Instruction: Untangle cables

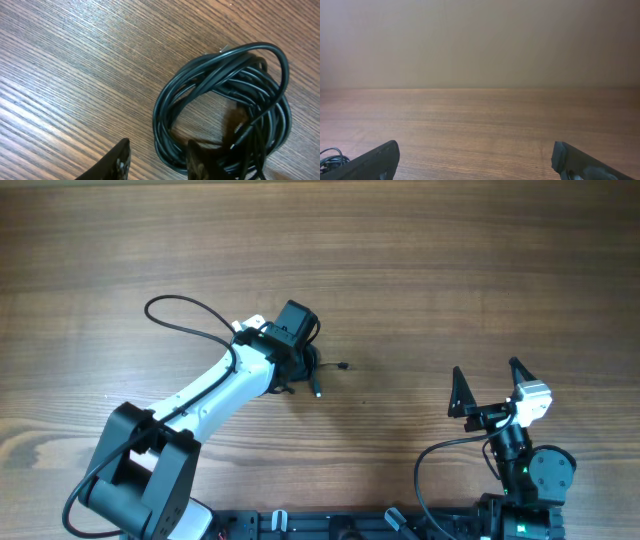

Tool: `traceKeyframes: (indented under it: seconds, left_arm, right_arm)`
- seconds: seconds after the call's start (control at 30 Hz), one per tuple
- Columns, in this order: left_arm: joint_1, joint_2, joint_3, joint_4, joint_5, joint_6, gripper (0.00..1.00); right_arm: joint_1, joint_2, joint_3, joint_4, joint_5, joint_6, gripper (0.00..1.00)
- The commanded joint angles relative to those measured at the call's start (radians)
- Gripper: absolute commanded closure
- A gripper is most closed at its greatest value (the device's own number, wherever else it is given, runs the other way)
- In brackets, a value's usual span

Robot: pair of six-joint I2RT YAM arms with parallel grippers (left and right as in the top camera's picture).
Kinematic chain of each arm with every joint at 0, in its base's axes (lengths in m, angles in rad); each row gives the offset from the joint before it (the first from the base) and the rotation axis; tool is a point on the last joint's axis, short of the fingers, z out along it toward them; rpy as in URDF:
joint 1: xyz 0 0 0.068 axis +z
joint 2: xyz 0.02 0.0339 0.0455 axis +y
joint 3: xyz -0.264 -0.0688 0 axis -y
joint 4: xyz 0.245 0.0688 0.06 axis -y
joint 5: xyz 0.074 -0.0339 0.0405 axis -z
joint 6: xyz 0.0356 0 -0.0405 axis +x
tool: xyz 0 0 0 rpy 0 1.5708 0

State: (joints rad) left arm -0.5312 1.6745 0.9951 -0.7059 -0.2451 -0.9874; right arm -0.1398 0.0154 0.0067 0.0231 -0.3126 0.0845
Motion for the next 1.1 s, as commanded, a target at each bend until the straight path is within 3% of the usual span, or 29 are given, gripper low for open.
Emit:
traceKeyframes:
  seconds: [0.0,0.13,0.5,0.57,0.6,0.7,0.97,1.07]
  left_arm:
    - [0.0,-0.003,-0.014,0.007,-0.079,0.018,0.66]
    - [0.016,-0.001,-0.014,0.008,-0.101,0.014,0.71]
    - [0.031,0.136,-0.014,0.098,-0.042,0.014,0.75]
    - [0.03,0.157,-0.014,0.097,-0.043,0.015,0.83]
    - [0.031,0.163,-0.014,0.097,-0.043,0.015,0.96]
    - [0.031,0.162,-0.013,0.097,-0.048,0.015,0.96]
    - [0.048,-0.084,0.057,-0.097,-0.048,0.016,0.96]
    - [0.048,-0.198,0.057,-0.099,-0.047,0.143,0.96]
  right_arm:
    - [0.003,-0.011,-0.002,0.002,0.01,-0.006,0.0]
    - [0.003,-0.011,-0.002,0.002,0.01,-0.006,0.0]
    - [0.003,-0.011,-0.002,0.002,0.01,-0.006,0.0]
    - [0.003,-0.011,-0.002,0.002,0.01,-0.006,0.0]
    - [0.003,-0.011,-0.002,0.002,0.01,-0.006,0.0]
    - [0.003,-0.011,-0.002,0.002,0.01,-0.006,0.0]
    - [0.003,-0.011,-0.002,0.002,0.01,-0.006,0.0]
    - [0.003,-0.011,-0.002,0.002,0.01,-0.006,0.0]
